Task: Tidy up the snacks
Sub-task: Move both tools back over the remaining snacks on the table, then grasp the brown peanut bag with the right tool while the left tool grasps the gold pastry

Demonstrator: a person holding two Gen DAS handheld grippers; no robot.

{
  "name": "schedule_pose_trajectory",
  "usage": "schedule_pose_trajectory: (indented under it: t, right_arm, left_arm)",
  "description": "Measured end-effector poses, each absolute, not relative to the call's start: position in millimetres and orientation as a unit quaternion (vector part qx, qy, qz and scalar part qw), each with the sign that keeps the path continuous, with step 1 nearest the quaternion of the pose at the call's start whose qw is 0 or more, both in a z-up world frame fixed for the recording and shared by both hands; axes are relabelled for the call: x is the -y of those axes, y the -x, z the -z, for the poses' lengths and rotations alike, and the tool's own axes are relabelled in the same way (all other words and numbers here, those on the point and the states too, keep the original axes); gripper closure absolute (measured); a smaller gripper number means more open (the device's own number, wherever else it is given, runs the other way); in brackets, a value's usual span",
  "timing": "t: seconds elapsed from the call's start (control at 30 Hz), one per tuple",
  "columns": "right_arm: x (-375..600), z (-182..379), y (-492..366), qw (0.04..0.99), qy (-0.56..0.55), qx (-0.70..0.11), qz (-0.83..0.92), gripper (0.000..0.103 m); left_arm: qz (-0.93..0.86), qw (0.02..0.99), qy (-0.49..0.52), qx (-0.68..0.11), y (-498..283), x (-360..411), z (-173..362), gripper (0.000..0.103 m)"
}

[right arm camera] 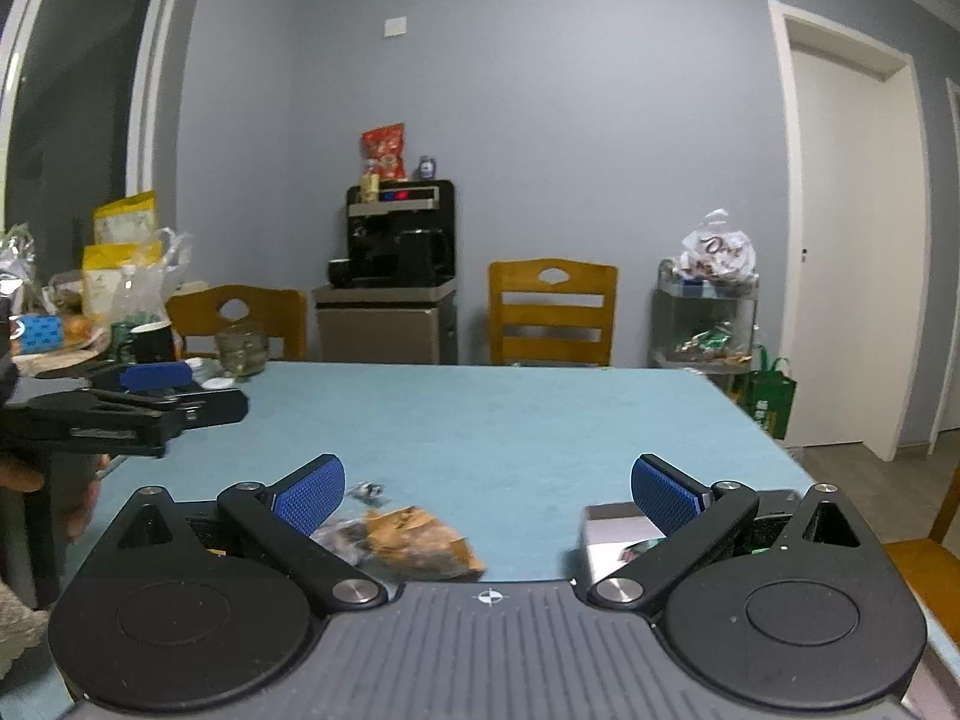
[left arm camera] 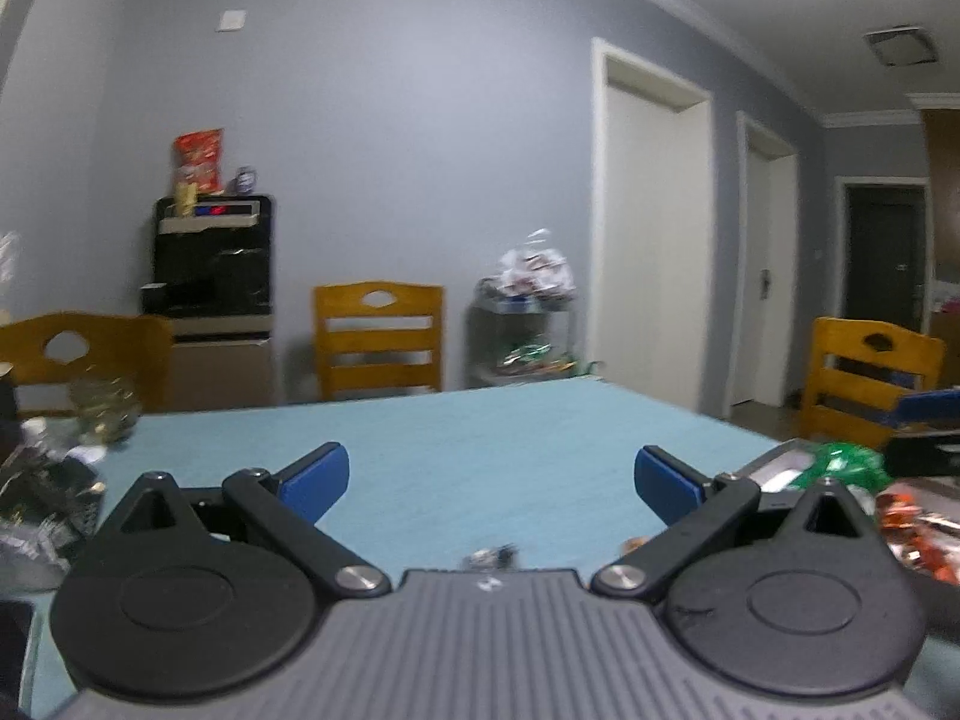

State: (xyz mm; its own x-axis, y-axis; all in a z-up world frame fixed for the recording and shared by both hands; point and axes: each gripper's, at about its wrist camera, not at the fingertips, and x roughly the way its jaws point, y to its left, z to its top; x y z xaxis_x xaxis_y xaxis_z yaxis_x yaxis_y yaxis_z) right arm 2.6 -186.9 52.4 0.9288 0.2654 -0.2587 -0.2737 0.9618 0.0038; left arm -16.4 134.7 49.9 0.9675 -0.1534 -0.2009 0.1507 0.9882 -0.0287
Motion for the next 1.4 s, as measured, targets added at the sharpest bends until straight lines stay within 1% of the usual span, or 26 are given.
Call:
schedule_pose_trajectory:
  t: [0.2,0.37,0.53,0.7,0.9,1.07,1.23,1.3,1.4]
  right_arm:
    - [154.1,-37.5,-2.1,0.971,0.041,-0.157,-0.178,0.000]
    - [134.3,-31.3,-4.2,0.966,0.054,-0.169,-0.190,0.000]
    - [130.7,-28.7,-14.1,0.964,0.035,-0.185,-0.189,0.000]
    - [132.1,-21.9,-33.0,0.956,-0.006,-0.227,-0.187,0.000]
    - [121.3,-15.5,-54.2,0.956,0.059,-0.242,-0.155,0.000]
    - [115.8,-6.5,-78.2,0.940,0.127,-0.285,-0.137,0.000]
    - [100.7,15.1,-91.8,0.932,0.202,-0.273,-0.124,0.000]
    - [96.7,22.6,-99.2,0.930,0.209,-0.274,-0.127,0.000]
    - [93.9,31.4,-109.8,0.932,0.205,-0.266,-0.135,0.004]
  left_arm:
    - [0.055,0.990,0.008,-0.132,15.5,-160.7,-28.7,0.001]
    - [0.082,0.985,-0.014,-0.153,23.5,-165.4,-16.3,0.001]
    - [0.140,0.974,-0.043,-0.175,28.1,-155.0,-5.3,0.001]
    - [0.163,0.965,-0.058,-0.196,32.8,-144.0,0.7,0.001]
    - [0.177,0.958,-0.051,-0.221,22.8,-139.5,0.3,0.001]
    - [0.182,0.952,-0.054,-0.240,16.3,-135.7,3.1,0.001]
    - [0.182,0.951,-0.046,-0.246,12.1,-137.1,5.3,0.001]
    - [0.184,0.950,-0.046,-0.248,11.0,-136.4,6.1,0.001]
    - [0.185,0.949,-0.046,-0.250,9.0,-135.5,7.5,0.001]
